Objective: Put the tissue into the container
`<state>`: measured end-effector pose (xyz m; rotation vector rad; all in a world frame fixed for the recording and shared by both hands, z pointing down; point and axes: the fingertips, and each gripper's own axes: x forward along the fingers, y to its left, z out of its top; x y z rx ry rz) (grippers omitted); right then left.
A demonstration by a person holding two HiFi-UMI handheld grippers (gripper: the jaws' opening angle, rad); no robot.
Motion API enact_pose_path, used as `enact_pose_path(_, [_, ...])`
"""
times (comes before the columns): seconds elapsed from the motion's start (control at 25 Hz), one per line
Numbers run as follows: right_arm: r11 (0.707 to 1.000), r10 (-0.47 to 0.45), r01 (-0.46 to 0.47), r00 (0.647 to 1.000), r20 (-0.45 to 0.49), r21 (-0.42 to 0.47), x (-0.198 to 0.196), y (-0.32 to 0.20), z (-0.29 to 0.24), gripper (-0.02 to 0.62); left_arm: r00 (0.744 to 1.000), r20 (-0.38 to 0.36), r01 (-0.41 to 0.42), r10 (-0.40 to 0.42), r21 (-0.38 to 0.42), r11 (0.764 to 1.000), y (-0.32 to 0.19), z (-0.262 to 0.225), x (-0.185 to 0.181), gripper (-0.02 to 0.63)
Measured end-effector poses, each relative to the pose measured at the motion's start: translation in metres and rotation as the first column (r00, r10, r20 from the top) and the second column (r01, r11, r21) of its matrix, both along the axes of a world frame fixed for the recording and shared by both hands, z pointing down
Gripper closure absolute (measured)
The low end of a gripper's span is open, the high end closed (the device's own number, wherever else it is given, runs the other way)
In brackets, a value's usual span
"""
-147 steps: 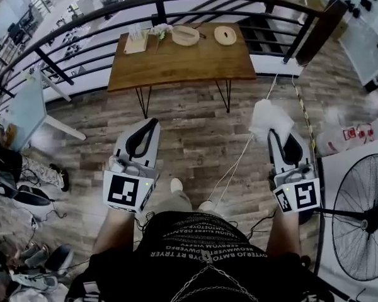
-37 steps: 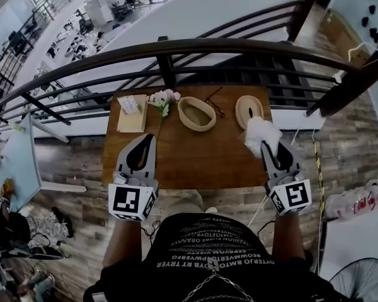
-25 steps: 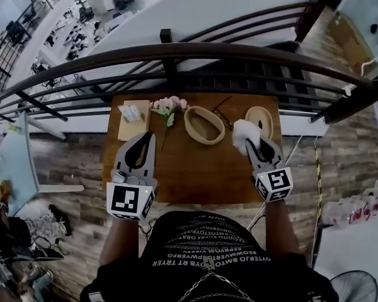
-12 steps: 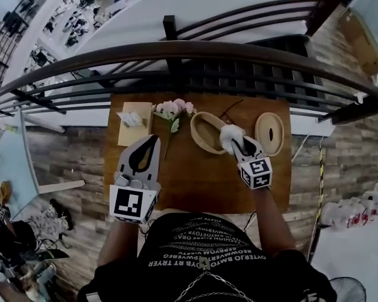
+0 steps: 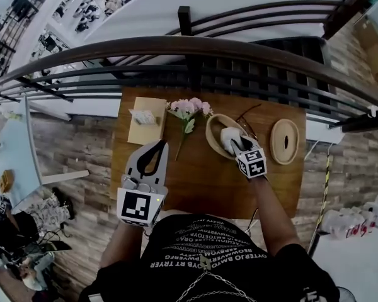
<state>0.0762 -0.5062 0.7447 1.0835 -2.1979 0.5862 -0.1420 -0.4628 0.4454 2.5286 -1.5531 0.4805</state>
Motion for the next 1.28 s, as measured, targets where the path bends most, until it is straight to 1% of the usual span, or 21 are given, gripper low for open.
enact_pose_path(0.2, [0.996,-0.038,0.031,0.995,-0.093,-0.078,-0.015,-0.006,0.030,0.480,1.000,0.003,0.023,-0.023,-0.013,1.000,0.003,0.007,-0.014,0.575])
enact_pose_path(0.32, [0.995,-0.057,0.044,0.989,-0.139,-0.091,-0.019,-0.009,0.039,0.480,1.000,0.013,0.021,-0.021,-0.016,1.000,0.006,0.008,-0.014,0.575])
enact_pose_path(0.4, [0.995,-0.064,0.051,0.986,-0.152,-0.090,-0.021,-0.009,0.041,0.470,1.000,0.012,0.020,-0.020,-0.017,1.000,0.010,0.009,-0.015,0.575])
enact_pose_path(0.44, [0.995,-0.066,0.054,0.987,-0.146,-0.086,-0.022,-0.008,0.041,0.460,1.000,0.009,0.020,-0.020,-0.014,1.000,0.011,0.008,-0.014,0.575])
enact_pose_path(0.48, [0.995,-0.065,0.055,0.990,-0.128,-0.081,-0.023,-0.007,0.038,0.429,1.000,0.007,0.020,-0.020,-0.010,1.000,0.011,0.006,-0.013,0.575])
enact_pose_path(0.52, [0.996,-0.059,0.052,0.993,-0.100,-0.071,-0.023,-0.005,0.033,0.353,1.000,0.006,0.018,-0.018,-0.004,1.000,0.013,0.004,-0.011,0.575])
enact_pose_path(0.56, [0.997,-0.050,0.046,0.996,-0.073,-0.056,-0.021,-0.001,0.026,0.311,1.000,0.005,0.015,-0.015,0.003,1.000,0.015,0.001,-0.009,0.575])
enact_pose_path(0.64, [1.000,-0.030,0.029,0.999,-0.046,-0.012,-0.012,0.008,0.008,0.301,1.000,0.006,0.008,-0.008,0.013,1.000,0.022,-0.005,-0.006,0.575])
enact_pose_path(0.72, [1.000,-0.007,0.008,0.999,-0.039,0.029,0.000,0.018,-0.012,0.301,1.000,0.007,0.002,-0.003,0.019,1.000,0.031,-0.009,-0.003,0.575])
enact_pose_path(0.76, [0.999,0.011,-0.009,0.999,-0.036,0.053,0.008,0.023,-0.025,0.305,1.000,0.005,-0.002,0.002,0.023,1.000,0.035,-0.012,-0.001,0.575])
enact_pose_path(0.8, [0.996,0.030,-0.027,0.999,-0.031,0.087,0.017,0.028,-0.041,0.363,1.000,0.001,-0.009,0.009,0.029,1.000,0.039,-0.015,0.003,0.575])
enact_pose_path(0.84, [0.990,0.044,-0.042,0.999,-0.019,0.132,0.026,0.035,-0.060,0.473,1.000,-0.003,-0.017,0.017,0.037,0.999,0.043,-0.018,0.008,0.575])
enact_pose_path(0.88, [0.982,0.051,-0.051,0.999,0.003,0.183,0.034,0.042,-0.082,0.552,1.000,-0.006,-0.024,0.025,0.045,0.999,0.047,-0.022,0.012,0.575])
enact_pose_path(0.92, [0.971,0.052,-0.057,0.998,0.029,0.233,0.040,0.051,-0.103,0.578,1.000,-0.008,-0.030,0.031,0.054,0.998,0.051,-0.027,0.016,0.575])
enact_pose_path(1.0, [0.943,0.065,-0.078,0.997,0.052,0.322,0.056,0.069,-0.145,0.580,0.999,-0.010,-0.038,0.038,0.072,0.997,0.058,-0.035,0.023,0.575])
enact_pose_path(1.08, [0.910,0.113,-0.124,0.992,0.051,0.395,0.079,0.087,-0.183,0.581,0.999,-0.011,-0.045,0.046,0.090,0.995,0.067,-0.042,0.030,0.575])
enact_pose_path(1.2, [0.862,0.189,-0.201,0.979,0.073,0.466,0.113,0.118,-0.234,0.581,0.998,-0.039,-0.043,0.049,0.136,0.990,0.083,-0.057,0.042,0.575])
enact_pose_path(1.28, [0.842,0.206,-0.220,0.975,0.083,0.492,0.127,0.139,-0.260,0.581,0.997,-0.070,-0.032,0.044,0.165,0.986,0.095,-0.065,0.049,0.575])
